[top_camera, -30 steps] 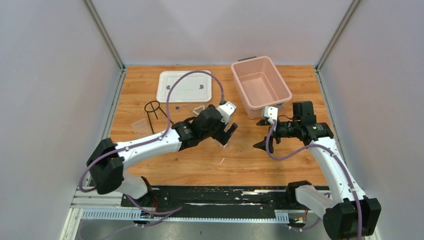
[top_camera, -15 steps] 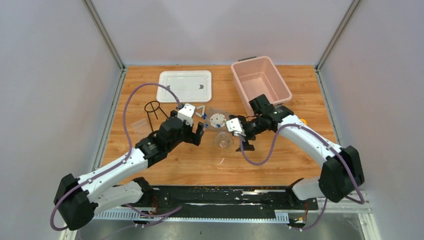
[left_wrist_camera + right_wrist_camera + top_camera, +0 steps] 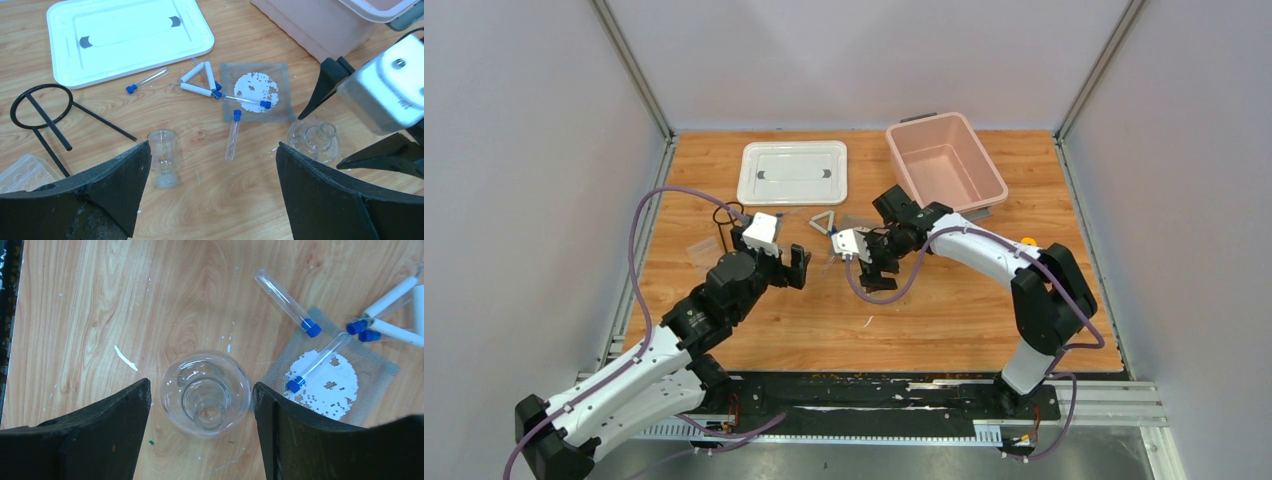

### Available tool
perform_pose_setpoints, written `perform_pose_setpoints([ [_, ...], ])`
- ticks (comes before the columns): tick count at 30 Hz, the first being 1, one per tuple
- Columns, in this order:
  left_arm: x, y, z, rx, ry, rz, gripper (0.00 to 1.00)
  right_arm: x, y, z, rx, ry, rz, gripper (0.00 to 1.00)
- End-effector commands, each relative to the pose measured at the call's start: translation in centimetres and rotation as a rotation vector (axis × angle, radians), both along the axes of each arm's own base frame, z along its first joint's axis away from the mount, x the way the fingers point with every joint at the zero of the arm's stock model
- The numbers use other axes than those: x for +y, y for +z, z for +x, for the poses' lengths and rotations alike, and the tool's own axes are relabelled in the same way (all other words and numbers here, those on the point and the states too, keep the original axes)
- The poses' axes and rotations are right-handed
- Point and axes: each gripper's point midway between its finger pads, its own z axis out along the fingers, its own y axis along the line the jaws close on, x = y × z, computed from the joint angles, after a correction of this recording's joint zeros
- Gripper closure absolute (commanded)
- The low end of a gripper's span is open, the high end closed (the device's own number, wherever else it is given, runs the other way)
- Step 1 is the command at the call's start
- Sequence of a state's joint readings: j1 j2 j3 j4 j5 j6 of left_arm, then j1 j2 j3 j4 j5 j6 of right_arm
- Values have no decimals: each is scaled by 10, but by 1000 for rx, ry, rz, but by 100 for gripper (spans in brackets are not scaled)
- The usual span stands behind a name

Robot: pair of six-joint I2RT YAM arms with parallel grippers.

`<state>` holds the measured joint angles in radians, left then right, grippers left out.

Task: Organize the chemistry lab equipment
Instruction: Pick up the chemistry item at the center of the board.

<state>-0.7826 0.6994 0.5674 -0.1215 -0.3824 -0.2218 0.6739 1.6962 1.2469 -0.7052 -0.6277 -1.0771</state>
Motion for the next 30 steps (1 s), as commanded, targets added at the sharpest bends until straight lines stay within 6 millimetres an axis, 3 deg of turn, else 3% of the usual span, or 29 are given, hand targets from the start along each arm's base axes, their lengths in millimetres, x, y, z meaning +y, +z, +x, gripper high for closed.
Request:
perform_pose_setpoints([
  [1,4,1,4,-17,27,0,0,9,-2,9,0,-59,-15,28],
  [13,2,1,4,-17,19,-1,0,0,-13,14,8,-103,-88,41],
  [22,0,2,2,-14,5,-8,0,0,-9,11,20,-102,-85,56],
  [25,0,3,2,-16,7,-10,0,-1,-9,10,20,-101,-86,67],
  [30,0,3,1,-15,3,-19,0,-1,-2,12,9,-111,-81,94],
])
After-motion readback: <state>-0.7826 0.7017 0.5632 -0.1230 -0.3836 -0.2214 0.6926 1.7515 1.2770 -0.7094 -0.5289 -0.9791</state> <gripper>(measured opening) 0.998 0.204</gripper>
